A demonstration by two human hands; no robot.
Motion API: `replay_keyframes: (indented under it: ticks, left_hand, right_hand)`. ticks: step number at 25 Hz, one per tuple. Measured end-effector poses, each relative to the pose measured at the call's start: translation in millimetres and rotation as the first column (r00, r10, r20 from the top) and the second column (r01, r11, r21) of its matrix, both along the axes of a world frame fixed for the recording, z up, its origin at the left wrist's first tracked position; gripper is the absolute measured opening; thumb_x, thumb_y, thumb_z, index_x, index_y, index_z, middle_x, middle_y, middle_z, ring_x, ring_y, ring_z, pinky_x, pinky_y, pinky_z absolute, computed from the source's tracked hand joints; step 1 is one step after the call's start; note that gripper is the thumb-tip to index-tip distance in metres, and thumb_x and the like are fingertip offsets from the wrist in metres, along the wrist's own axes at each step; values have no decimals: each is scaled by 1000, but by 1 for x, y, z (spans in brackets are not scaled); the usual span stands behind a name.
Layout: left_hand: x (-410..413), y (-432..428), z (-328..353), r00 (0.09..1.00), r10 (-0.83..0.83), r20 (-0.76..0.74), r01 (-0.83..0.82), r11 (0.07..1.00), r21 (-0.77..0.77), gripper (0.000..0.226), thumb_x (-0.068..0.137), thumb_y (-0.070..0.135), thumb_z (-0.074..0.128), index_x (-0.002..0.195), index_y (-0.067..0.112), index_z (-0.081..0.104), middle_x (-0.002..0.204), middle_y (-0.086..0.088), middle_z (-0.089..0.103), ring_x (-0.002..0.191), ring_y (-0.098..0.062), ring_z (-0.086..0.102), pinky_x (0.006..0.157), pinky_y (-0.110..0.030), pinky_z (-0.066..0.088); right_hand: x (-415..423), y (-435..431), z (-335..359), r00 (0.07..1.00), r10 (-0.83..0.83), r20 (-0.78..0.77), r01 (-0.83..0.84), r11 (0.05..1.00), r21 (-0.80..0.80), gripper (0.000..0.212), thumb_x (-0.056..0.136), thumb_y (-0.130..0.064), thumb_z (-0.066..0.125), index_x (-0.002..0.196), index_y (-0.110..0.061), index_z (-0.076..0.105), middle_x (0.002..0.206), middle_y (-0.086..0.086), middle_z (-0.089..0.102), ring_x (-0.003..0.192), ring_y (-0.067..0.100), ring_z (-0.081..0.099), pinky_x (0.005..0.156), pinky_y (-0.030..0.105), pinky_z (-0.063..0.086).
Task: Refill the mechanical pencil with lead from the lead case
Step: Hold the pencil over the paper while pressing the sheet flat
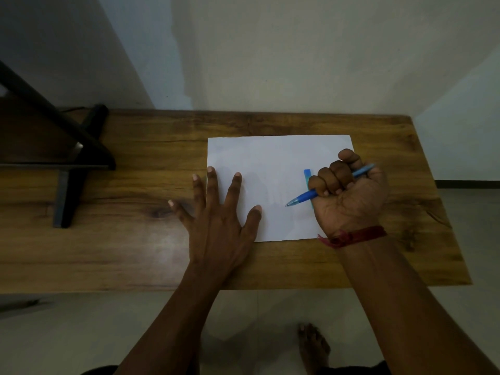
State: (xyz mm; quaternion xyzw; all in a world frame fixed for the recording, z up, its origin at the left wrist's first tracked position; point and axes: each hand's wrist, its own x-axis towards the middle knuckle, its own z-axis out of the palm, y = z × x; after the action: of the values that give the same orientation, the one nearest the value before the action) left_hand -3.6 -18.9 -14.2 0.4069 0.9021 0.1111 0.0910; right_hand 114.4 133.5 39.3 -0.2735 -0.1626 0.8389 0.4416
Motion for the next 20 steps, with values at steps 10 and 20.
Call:
replay_keyframes:
  ticks: [10, 20]
  left_hand:
    - [1, -1, -3, 1000, -14, -9, 14, 999, 29, 73, 86, 74, 10, 150, 40, 4, 162, -5, -8, 147, -29, -14, 109, -68, -12]
    - [0, -1, -3, 1000, -13, -3, 13, 1000, 18, 74, 85, 74, 9, 150, 40, 3, 162, -4, -11, 147, -28, -16, 109, -68, -12]
  right_hand:
    - [-3, -1, 1, 997, 5, 79, -7, 1000, 23, 46, 96, -30, 20, 76, -12, 57, 39, -6, 35, 33, 6, 27, 41, 14, 26]
    - [-5, -3, -1, 999, 18, 48, -19, 1000, 24, 47, 96, -33, 19, 82, -11, 58, 38, -7, 35, 32, 6, 27, 42, 14, 26]
